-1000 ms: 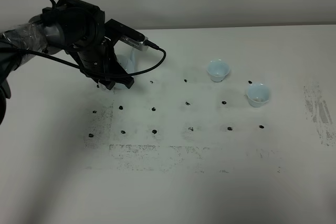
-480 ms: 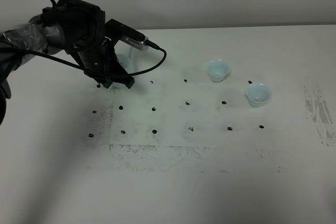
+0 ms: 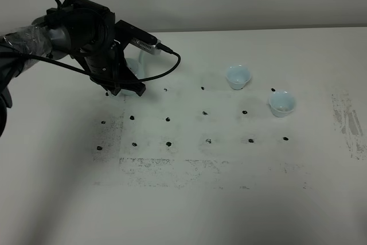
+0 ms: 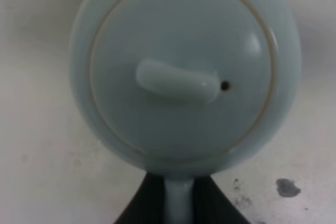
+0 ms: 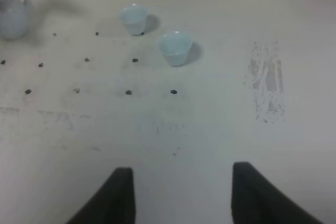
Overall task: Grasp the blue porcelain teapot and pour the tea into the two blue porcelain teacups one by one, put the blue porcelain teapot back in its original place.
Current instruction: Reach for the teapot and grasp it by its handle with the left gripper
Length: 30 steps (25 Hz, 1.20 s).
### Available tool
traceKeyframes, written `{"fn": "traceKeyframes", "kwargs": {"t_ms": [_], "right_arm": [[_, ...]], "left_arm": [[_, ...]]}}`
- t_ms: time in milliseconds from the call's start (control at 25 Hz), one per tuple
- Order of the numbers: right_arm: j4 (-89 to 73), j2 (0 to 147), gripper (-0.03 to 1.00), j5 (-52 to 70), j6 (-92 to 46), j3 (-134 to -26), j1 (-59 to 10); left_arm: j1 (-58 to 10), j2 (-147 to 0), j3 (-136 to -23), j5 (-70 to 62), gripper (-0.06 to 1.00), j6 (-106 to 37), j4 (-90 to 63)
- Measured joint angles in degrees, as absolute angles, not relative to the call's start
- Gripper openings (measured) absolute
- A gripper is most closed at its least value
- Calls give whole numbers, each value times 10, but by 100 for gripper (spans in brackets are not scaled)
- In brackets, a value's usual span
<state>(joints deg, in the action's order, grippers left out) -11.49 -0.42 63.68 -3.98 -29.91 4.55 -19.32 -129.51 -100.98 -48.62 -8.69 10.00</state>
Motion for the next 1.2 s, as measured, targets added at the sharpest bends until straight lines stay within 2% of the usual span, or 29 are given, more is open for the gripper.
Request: {"fn": "traceKeyframes", "kwargs": {"t_ms": [1200], "right_arm": [[-116, -4, 45, 636, -40, -299, 45]], "left_arm": [[-234, -1256, -1010, -486, 7, -99, 86]]}}
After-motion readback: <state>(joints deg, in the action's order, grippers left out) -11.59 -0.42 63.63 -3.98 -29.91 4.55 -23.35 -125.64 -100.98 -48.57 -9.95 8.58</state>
